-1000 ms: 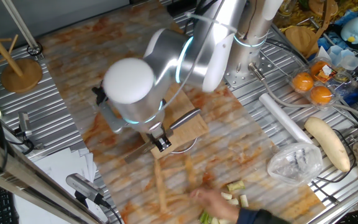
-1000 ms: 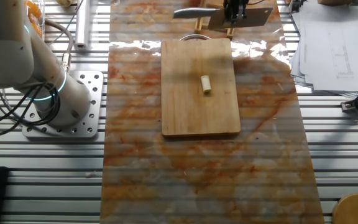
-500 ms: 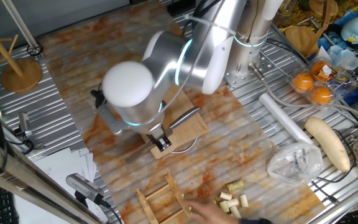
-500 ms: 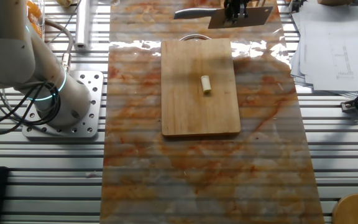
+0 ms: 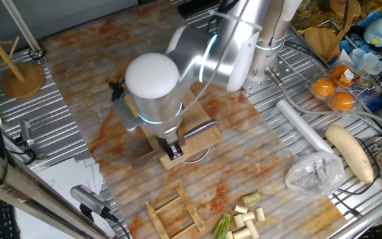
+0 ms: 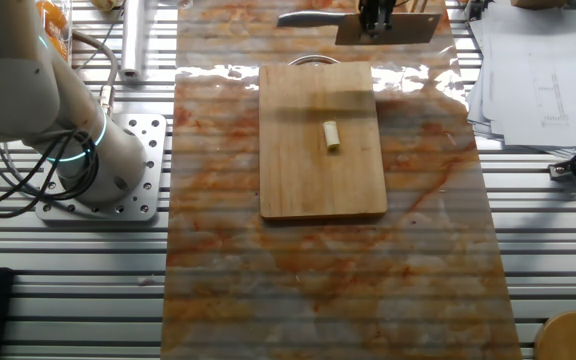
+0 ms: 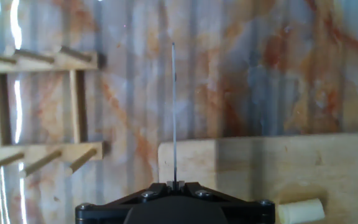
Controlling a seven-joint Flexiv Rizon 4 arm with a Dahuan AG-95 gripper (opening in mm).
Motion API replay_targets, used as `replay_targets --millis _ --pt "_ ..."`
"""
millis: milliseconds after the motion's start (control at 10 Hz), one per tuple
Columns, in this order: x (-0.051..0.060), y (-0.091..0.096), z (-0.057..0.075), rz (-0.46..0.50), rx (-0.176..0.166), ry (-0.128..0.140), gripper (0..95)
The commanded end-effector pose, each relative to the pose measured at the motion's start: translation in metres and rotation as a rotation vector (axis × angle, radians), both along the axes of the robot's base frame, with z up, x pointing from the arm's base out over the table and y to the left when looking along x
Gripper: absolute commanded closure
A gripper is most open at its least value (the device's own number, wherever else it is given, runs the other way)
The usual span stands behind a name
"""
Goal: Chop the scallions
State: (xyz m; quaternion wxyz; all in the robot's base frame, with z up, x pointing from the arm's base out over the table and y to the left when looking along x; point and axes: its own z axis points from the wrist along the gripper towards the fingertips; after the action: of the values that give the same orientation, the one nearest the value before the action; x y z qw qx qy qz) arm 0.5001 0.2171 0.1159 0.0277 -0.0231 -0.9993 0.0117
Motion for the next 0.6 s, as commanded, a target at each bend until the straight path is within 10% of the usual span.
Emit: replay_targets --millis 100,600 --pt "-0.001 -0.021 0.001 0.047 0.015 0.008 95.0" --pt "-0.027 -0.116 -0.01 0.077 0.046 -0.007 95.0"
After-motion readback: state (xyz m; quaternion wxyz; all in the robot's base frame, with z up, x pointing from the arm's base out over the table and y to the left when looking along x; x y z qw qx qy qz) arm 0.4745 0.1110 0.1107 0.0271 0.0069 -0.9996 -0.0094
